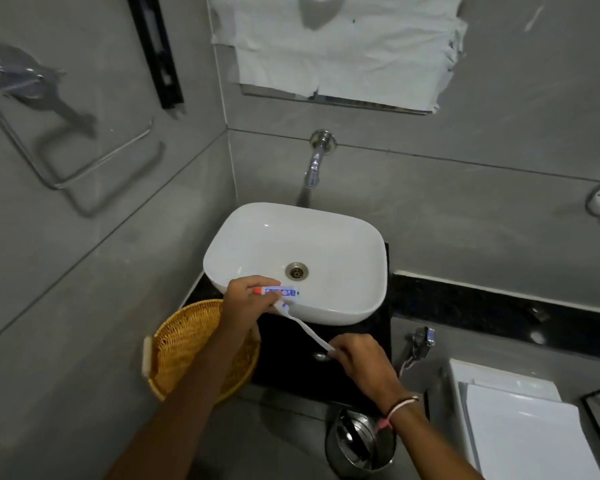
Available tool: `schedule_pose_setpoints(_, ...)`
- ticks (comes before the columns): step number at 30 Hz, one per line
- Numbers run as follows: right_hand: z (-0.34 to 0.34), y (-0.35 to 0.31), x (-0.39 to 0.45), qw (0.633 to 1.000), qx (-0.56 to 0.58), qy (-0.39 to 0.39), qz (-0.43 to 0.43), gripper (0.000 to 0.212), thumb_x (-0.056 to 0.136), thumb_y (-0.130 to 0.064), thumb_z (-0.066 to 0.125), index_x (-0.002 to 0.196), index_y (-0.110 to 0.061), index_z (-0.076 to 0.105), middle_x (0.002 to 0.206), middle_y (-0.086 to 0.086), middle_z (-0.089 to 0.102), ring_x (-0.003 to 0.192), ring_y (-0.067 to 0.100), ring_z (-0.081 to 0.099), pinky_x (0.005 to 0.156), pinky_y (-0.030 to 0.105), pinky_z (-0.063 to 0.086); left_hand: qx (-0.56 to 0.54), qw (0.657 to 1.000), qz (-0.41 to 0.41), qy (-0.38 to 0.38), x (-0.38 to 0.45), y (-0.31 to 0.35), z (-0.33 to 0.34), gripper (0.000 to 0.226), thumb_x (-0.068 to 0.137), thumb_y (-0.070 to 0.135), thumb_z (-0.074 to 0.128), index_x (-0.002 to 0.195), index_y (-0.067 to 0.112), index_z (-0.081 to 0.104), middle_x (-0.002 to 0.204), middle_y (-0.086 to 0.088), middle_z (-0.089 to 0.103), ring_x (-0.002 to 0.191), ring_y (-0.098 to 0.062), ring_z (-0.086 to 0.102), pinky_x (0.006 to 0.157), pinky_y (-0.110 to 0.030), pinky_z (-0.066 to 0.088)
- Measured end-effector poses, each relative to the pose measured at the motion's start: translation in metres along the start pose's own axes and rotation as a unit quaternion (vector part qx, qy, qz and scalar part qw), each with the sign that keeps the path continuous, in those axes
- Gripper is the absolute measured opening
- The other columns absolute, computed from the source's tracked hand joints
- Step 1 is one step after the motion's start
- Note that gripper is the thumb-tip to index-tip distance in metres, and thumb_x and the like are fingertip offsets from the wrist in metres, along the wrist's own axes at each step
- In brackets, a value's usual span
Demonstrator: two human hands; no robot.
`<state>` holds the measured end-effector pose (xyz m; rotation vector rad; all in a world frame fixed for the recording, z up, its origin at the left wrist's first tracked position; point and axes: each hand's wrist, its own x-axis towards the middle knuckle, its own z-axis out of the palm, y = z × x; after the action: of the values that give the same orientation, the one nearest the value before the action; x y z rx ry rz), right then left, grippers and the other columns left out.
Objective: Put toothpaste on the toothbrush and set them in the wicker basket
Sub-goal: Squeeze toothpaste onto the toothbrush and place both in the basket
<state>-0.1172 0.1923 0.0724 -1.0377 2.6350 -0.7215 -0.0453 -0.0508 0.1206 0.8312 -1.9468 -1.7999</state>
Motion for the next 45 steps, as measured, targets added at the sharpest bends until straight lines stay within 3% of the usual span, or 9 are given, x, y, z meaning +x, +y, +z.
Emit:
schedule_pose_setpoints(5,0.036,-0.045,0.016,0.977,0.205,-0.02,0.049,0.018,0.083,-0.02,0.074,0.073,-0.006,0.069,0.055,0.004,0.053,0.057,0.0,0.043,0.057,0.023,0.04,-0.077,0.991,0.0,0.113,0.02,-0.011,-0.088,0.019,0.084,-0.007,0.073,0.091,0.01,0.079,0.096,-0.023,0.077,0.093,-0.037,0.074,0.086,-0.045,0.065)
schedule_pose_setpoints(9,0.064,-0.085,0.027,0.935,0.341,-0.056,0.076,0.013,0.084,-0.01,0.076,0.072,-0.01,0.072,0.065,0.005,0.072,0.069,0.016,0.075,0.067,0.026,0.056,-0.154,0.983,-0.057,0.083,0.01,-0.033,-0.137,0.024,0.088,-0.009,0.068,0.09,0.013,0.076,0.104,-0.025,0.072,0.093,-0.03,0.073,0.066,-0.02,0.064)
schedule_pose_setpoints(12,0.075,-0.117,0.035,0.893,0.434,-0.091,0.074,0.003,0.087,-0.01,0.074,0.088,-0.012,0.075,0.084,0.016,0.079,0.078,0.026,0.077,0.07,0.029,0.06,-0.133,0.982,-0.124,0.059,0.001,-0.051,-0.158,0.029,0.086,-0.013,0.069,0.102,0.012,0.069,0.113,-0.022,0.067,0.1,-0.036,0.07,0.062,-0.025,0.066)
schedule_pose_setpoints(15,0.086,-0.139,0.046,0.851,0.494,-0.138,0.11,0.022,0.091,-0.006,0.068,0.112,0.002,0.066,0.091,0.016,0.079,0.077,0.024,0.075,0.074,0.034,0.065,-0.058,0.982,-0.174,0.038,-0.001,-0.066,-0.167,0.041,0.083,-0.017,0.07,0.112,0.009,0.058,0.116,-0.022,0.064,0.096,-0.036,0.068,0.06,-0.033,0.065)
schedule_pose_setpoints(19,0.104,-0.15,0.057,0.825,0.512,-0.185,0.152,0.019,0.099,-0.006,0.054,0.118,-0.003,0.052,0.085,0.008,0.075,0.072,0.018,0.072,0.071,0.032,0.065,0.017,0.978,-0.206,0.035,0.008,-0.085,-0.157,0.043,0.081,-0.018,0.072,0.12,-0.008,0.057,0.119,-0.033,0.066,0.108,-0.048,0.067,0.083,-0.05,0.059)
schedule_pose_setpoints(26,0.13,-0.158,0.069,0.827,0.473,-0.16,0.257,0.034,0.106,-0.026,0.037,0.101,-0.015,0.068,0.072,-0.001,0.044,0.059,0.01,0.044,0.05,0.023,0.041,0.267,0.95,-0.162,0.003,0.024,-0.109,-0.128,0.015,0.092,0.006,0.069,0.103,-0.004,0.073,0.109,-0.022,0.076,0.102,-0.034,0.073,0.094,-0.045,0.06)
schedule_pose_setpoints(32,0.134,-0.17,0.079,0.723,0.575,-0.155,0.349,0.034,0.106,-0.018,0.037,0.12,0.0,0.063,0.057,-0.004,0.039,0.048,0.009,0.032,0.049,0.024,0.034,0.304,0.937,-0.163,0.048,0.018,-0.128,-0.123,0.028,0.1,0.019,0.061,0.111,-0.006,0.067,0.118,-0.024,0.071,0.112,-0.037,0.068,0.097,-0.044,0.056)
schedule_pose_setpoints(39,0.14,-0.17,0.091,0.73,0.548,-0.171,0.37,0.026,0.098,-0.006,0.048,0.119,-0.015,0.06,0.08,0.0,0.059,0.067,0.011,0.048,0.061,0.026,0.048,0.33,0.931,-0.136,0.078,0.009,-0.131,-0.116,0.032,0.092,0.03,0.072,0.103,0.0,0.069,0.107,-0.02,0.074,0.101,-0.033,0.071,0.083,-0.043,0.06)
schedule_pose_setpoints(45,0.147,-0.17,0.101,0.751,0.528,-0.175,0.355,0.017,0.102,-0.009,0.05,0.114,-0.008,0.061,0.093,0.006,0.07,0.072,0.015,0.066,0.062,0.025,0.059,0.385,0.914,-0.113,0.064,0.004,-0.132,-0.116,0.035,0.091,0.025,0.073,0.119,0.005,0.065,0.124,-0.016,0.069,0.118,-0.03,0.066,0.095,-0.041,0.059)
